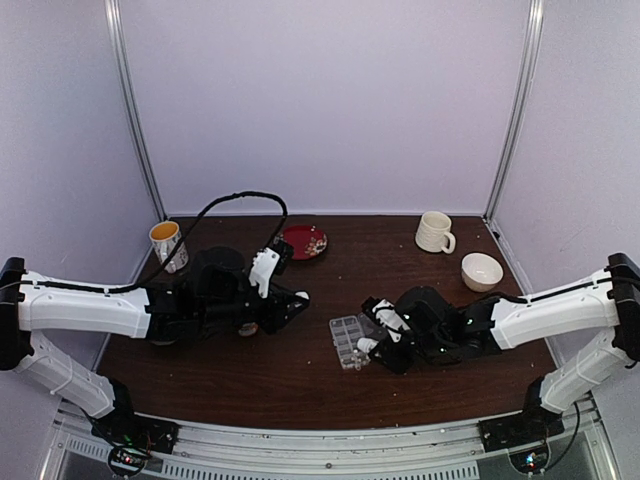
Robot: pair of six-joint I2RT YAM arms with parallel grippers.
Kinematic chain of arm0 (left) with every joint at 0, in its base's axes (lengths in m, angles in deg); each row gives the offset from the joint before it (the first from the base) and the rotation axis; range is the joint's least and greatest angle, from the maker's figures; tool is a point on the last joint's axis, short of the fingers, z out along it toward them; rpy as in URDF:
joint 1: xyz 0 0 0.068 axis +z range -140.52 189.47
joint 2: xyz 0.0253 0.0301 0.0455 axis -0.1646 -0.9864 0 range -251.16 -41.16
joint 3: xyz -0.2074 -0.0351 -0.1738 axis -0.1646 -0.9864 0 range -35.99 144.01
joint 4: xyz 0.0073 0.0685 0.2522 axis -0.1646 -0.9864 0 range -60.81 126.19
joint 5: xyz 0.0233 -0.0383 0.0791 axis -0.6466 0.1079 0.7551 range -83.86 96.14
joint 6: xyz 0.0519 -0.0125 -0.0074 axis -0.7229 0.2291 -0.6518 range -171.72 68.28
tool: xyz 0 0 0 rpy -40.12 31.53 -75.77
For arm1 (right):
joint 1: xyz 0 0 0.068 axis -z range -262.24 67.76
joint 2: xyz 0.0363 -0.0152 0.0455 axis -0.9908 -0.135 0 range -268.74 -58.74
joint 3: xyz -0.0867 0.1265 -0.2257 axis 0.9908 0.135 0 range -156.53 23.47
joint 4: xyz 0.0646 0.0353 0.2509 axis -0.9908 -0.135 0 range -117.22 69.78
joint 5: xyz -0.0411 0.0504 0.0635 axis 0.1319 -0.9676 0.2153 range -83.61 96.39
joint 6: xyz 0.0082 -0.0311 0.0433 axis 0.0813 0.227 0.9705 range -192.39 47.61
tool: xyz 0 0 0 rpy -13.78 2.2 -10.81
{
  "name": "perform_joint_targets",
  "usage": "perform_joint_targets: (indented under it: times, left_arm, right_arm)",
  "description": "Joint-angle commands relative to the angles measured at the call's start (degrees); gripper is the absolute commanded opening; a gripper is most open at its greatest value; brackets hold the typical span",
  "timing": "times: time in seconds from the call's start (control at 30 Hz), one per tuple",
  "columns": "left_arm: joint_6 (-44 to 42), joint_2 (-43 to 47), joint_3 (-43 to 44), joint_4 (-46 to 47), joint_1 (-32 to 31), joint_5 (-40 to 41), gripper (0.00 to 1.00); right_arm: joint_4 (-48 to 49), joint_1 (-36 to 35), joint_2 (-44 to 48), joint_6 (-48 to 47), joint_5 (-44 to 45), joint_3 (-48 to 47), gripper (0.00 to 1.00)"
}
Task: Sort the pills into containers
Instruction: Pour the pill into the compartment of the pill container.
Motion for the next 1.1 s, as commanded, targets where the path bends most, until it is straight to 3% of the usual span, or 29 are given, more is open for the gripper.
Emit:
perform_joint_targets:
  times: [0.0,0.1,0.23,0.37,0.5,0.67,1.07]
  left_arm:
    - [-0.7,-0.7,1.3,0.8,-0.4,-0.1,0.00]
    - [-0.6,-0.7,1.4,0.9,-0.3,0.0,0.00]
    - [-0.7,-0.6,1.4,0.7,-0.4,0.0,0.00]
    - [-0.7,-0.7,1.3,0.8,-0.5,0.1,0.00]
    - [-0.8,-0.8,1.6,0.7,-0.4,0.0,0.00]
    - [-0.7,-0.6,1.2,0.9,-0.5,0.3,0.00]
    - [-0.8,-0.5,1.3,0.6,-0.6,0.3,0.00]
  right_arm:
    - [3.3,-0.3,0.9,1.2,-0.1,1.2,0.00]
    - [-1.1,-0.4,-2.0,0.4,-0.2,-1.5,0.00]
    - [5.1,-0.4,2.6,1.8,0.9,2.5,0.00]
    - [-5.1,-0.5,-2.7,-0.4,1.7,-3.6,0.00]
    - [3.3,-0.5,1.8,1.9,0.8,1.3,0.00]
    - [-4.0,-0.5,-4.1,0.4,0.4,-3.4,0.00]
    - [0.6,-0.4,1.5,1.3,1.8,-0.2,0.00]
